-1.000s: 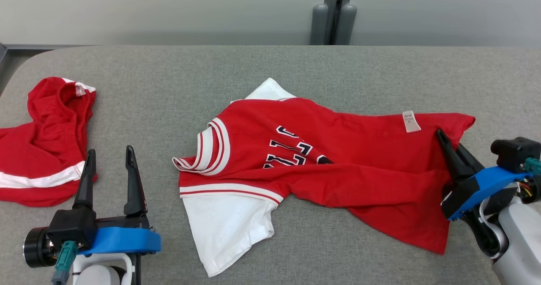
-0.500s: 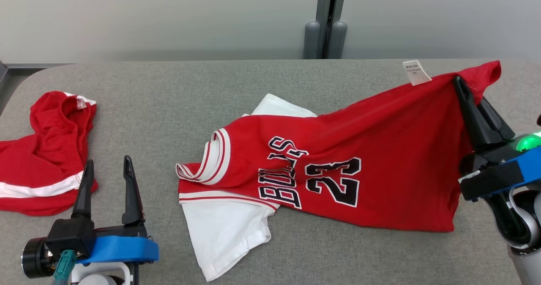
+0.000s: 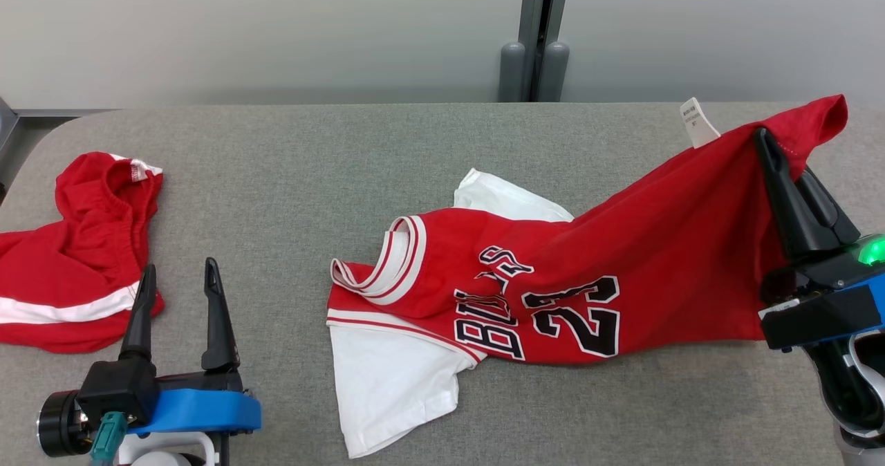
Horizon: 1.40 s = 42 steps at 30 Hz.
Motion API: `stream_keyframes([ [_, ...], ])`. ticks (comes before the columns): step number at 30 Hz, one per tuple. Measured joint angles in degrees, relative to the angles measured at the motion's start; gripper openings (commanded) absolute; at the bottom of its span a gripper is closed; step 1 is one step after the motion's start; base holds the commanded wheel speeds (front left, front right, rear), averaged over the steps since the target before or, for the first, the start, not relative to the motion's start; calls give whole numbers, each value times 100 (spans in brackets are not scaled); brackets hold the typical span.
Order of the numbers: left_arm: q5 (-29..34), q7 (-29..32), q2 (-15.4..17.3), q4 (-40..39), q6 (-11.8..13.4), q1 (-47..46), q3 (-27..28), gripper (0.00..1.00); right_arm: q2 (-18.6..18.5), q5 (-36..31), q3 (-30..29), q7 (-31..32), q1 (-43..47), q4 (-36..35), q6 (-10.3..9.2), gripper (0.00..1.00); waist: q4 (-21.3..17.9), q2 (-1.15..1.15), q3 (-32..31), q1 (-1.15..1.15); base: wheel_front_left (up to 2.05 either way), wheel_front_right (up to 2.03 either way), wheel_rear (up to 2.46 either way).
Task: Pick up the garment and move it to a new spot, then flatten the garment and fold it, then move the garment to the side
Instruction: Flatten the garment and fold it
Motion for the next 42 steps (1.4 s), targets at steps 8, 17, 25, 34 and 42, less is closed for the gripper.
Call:
stream_keyframes([
  [8,-16,0,0,-8,-3,-9,-33,100,87,-147,-201,42,-80,283,0,0,73,0,117,0,0,0,0],
  [17,-60,0,0,-54,11,-187,-123,100,-16,-291,-169,-127,-901,1539,0,0,198,0,428,0,0,0,0],
  [25,-156,0,0,4,11,-550,-297,100,-320,-528,20,-466,-2112,3159,0,0,465,0,805,0,0,0,0],
  [34,-274,0,0,48,60,-814,-489,100,-459,-843,151,-978,-3494,5202,0,0,834,0,1233,1,0,0,0],
  [42,-331,0,-1,68,119,-929,-624,100,-374,-1163,86,-1530,-4242,6830,0,100,969,0,1374,1,0,0,0],
])
